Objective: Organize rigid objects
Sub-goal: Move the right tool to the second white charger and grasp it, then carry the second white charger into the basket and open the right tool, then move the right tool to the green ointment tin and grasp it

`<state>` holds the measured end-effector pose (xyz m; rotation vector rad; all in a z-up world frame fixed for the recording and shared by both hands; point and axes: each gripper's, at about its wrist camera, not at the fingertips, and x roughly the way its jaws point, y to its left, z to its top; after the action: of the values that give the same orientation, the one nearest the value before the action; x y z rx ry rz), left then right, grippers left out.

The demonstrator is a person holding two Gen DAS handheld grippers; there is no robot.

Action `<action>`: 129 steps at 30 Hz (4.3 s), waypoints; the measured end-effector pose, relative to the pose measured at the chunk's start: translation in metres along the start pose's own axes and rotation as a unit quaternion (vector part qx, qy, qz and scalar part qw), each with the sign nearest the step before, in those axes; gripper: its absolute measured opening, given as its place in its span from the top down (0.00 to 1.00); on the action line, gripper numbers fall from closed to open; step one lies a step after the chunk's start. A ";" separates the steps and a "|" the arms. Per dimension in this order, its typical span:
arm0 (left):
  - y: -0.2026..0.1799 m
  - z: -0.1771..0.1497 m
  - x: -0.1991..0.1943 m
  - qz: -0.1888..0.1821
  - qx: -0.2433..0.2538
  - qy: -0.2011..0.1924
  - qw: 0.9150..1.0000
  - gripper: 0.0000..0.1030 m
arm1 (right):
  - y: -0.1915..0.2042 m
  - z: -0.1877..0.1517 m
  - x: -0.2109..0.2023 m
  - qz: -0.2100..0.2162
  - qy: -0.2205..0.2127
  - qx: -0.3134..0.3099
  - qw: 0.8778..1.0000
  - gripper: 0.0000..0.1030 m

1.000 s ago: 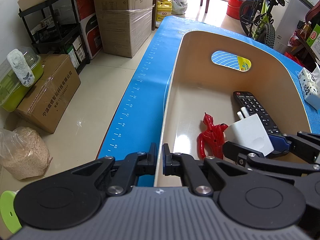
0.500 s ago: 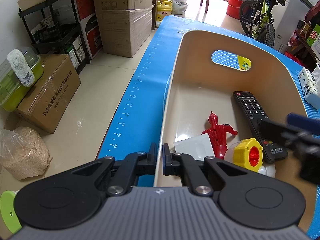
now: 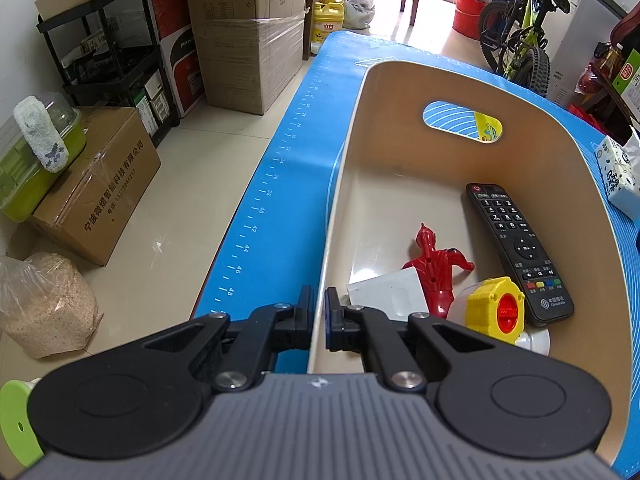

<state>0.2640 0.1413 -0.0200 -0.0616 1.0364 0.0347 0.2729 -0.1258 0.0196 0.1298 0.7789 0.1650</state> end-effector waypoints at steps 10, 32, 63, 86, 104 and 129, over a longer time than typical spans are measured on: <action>0.000 0.000 0.000 0.000 0.000 0.000 1.000 0.94 | -0.052 -0.031 0.023 -0.054 0.042 0.033 0.997 0.25; 0.001 0.000 0.000 0.002 0.001 0.000 1.000 0.94 | -0.047 -0.073 0.089 -0.105 0.067 0.005 0.992 0.56; 0.000 0.000 0.000 0.002 0.001 0.000 1.000 0.94 | 0.027 0.000 -0.005 -0.016 -0.094 0.003 0.995 0.59; 0.001 0.000 0.000 0.002 0.001 -0.001 1.000 0.94 | 0.106 -0.033 0.061 0.049 0.048 -0.080 0.994 0.59; -0.001 0.000 0.001 0.001 0.001 0.000 1.000 0.94 | 0.072 -0.005 0.023 0.088 0.004 -0.052 0.995 0.32; -0.002 -0.001 0.001 0.003 0.001 0.000 1.000 0.94 | -0.082 -0.022 0.068 -0.079 0.012 0.011 0.997 0.29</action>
<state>0.2642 0.1391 -0.0214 -0.0561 1.0361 0.0387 0.3127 -0.1913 -0.0572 0.0858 0.8123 0.0079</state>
